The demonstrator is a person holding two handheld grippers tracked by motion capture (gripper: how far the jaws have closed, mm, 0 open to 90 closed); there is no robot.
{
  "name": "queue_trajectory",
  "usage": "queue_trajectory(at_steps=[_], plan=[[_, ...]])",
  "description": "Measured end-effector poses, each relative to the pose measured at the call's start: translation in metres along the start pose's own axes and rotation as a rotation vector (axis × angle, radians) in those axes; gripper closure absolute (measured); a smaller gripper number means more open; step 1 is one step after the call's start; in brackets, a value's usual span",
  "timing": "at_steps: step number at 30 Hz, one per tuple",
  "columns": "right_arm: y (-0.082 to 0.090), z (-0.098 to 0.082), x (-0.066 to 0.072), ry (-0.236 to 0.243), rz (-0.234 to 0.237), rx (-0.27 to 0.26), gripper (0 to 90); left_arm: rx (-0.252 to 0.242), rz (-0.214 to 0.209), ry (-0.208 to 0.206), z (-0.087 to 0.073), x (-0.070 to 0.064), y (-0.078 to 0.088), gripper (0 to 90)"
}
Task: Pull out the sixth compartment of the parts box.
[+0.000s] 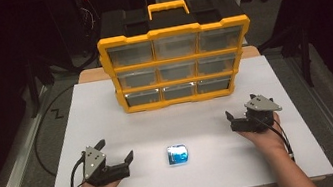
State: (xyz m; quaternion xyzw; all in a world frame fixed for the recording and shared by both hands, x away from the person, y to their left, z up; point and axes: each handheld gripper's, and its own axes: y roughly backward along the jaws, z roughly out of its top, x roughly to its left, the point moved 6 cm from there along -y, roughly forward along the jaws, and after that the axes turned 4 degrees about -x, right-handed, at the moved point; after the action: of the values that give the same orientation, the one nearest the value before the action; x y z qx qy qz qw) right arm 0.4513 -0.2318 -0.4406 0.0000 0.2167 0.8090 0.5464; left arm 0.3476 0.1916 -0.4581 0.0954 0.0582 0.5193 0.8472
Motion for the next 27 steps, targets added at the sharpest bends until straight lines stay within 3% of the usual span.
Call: queue_trajectory(at_steps=[3,6,18,27], plan=[[0.003,-0.001,-0.002,-0.023,0.006,-0.006,0.9,-0.005,-0.003,-0.003,0.0,-0.001,0.0,0.7],[0.003,-0.001,-0.001,-0.004,0.005,-0.001,0.9,-0.002,-0.005,-0.006,0.0,-0.001,0.0,0.7],[0.002,-0.004,0.015,0.131,0.015,0.026,1.0,0.006,-0.007,-0.009,-0.001,-0.002,0.0,0.7],[0.001,-0.007,0.022,0.193,0.036,0.048,1.1,0.008,-0.014,-0.004,-0.001,-0.003,0.0,0.9]])
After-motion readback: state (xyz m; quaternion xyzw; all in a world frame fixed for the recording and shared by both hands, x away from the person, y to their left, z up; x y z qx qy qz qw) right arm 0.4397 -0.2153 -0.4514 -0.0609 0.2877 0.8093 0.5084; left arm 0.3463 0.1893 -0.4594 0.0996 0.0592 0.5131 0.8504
